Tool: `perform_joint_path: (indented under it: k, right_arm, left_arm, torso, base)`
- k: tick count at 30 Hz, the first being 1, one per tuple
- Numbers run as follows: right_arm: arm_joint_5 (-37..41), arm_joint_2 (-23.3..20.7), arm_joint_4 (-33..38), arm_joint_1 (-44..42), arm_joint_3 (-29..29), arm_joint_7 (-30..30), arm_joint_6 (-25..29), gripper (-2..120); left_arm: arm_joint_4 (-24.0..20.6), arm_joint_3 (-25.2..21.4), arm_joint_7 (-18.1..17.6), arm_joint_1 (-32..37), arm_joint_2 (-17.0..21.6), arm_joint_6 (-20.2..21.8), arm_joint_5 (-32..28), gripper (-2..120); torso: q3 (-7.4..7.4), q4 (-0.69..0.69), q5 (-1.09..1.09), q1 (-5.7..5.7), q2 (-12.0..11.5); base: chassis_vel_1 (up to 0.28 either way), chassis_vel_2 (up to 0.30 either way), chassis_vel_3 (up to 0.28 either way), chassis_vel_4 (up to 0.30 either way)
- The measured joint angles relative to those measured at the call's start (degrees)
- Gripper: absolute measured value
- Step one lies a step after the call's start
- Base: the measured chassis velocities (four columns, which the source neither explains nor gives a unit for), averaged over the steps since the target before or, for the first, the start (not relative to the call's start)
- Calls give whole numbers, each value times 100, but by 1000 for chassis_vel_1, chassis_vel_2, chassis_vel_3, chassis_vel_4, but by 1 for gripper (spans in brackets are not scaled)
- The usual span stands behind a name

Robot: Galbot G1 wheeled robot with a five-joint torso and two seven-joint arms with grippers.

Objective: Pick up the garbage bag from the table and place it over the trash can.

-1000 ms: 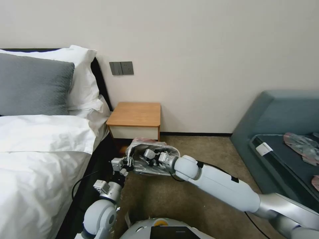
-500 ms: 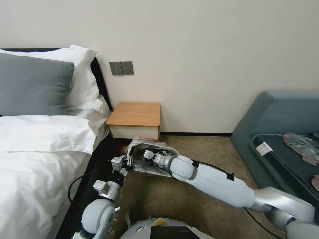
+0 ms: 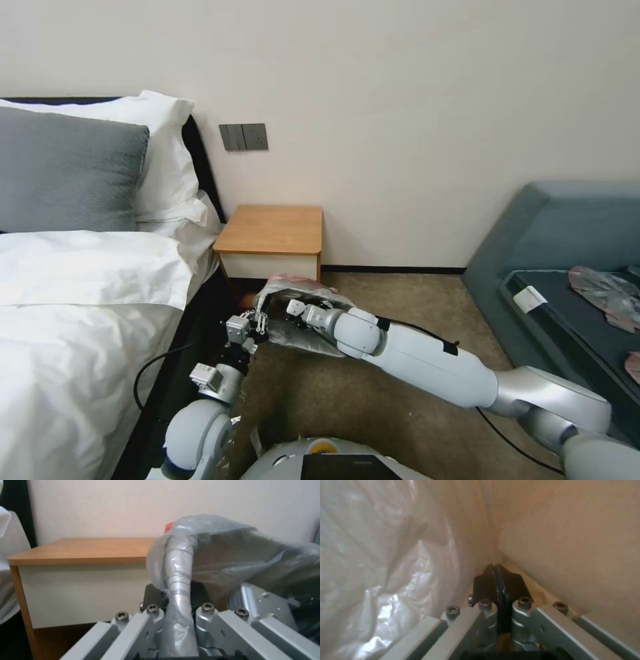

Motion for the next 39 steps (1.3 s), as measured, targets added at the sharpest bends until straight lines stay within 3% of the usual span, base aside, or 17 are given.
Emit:
perform_joint_path:
  k: [9,15,17,19,20,25,28,30,31,36,39]
  right_arm:
    - [-97,6,-110,-47,-18,-13,8,0]
    - [269,-212,273,-84,79,112,27,0]
    - [945,-349,518,-86,137,369,108,0]
    - [1093,-371,558,-90,148,430,126,0]
    - [2023,-505,830,-164,296,870,181,0]
    - [2891,-712,1156,-334,636,1262,193,0]
    - [4187,-1126,1929,-861,1453,1810,290,0]
    - [4286,-1167,2022,-945,1570,1830,307,0]
    - [4484,-1319,2320,-1252,1959,1845,423,0]
    - [4129,-1773,2827,-2218,2617,1849,1007,0]
    - [3058,-1931,2895,-2951,2907,2018,1516,0]
  left_arm:
    - [-29,-2,-4,12,-11,-1,-7,5]
    - [121,-12,-67,-15,-33,6,-45,5]
    - [233,-20,-135,-38,-41,14,-86,5]
    - [248,-20,-149,-42,-42,15,-89,5]
    - [343,-17,-264,-50,-49,37,-169,5]
    - [399,0,-396,-46,-33,132,-425,5]
    - [483,61,-651,-69,-2,336,-741,5]
    - [486,76,-697,-72,-1,385,-758,5]
    - [493,116,-850,-75,-4,547,-818,5]
    - [533,302,-1301,-61,-43,903,-1030,5]
    - [582,441,-1675,-41,-82,1152,-1227,5]
  torso:
    - [0,0,1,0,0]
    - [0,0,0,0,0]
    - [0,-1,0,0,0]
    - [0,-1,1,0,0]
    - [0,0,0,0,0]
    - [0,0,1,0,0]
    - [0,-1,0,0,0]
    - [0,0,2,0,0]
    - [0,-1,2,0,0]
    - [-1,-3,1,0,0]
    - [0,1,1,0,0]
  base:
    - [0,0,0,0]
    - [0,0,0,0]
    - [0,0,0,0]
    - [0,0,0,0]
    - [0,0,0,0]
    - [0,0,0,0]
    - [0,0,0,0]
    - [0,0,0,0]
    - [0,0,0,0]
    - [0,0,0,0]
    - [0,0,0,0]
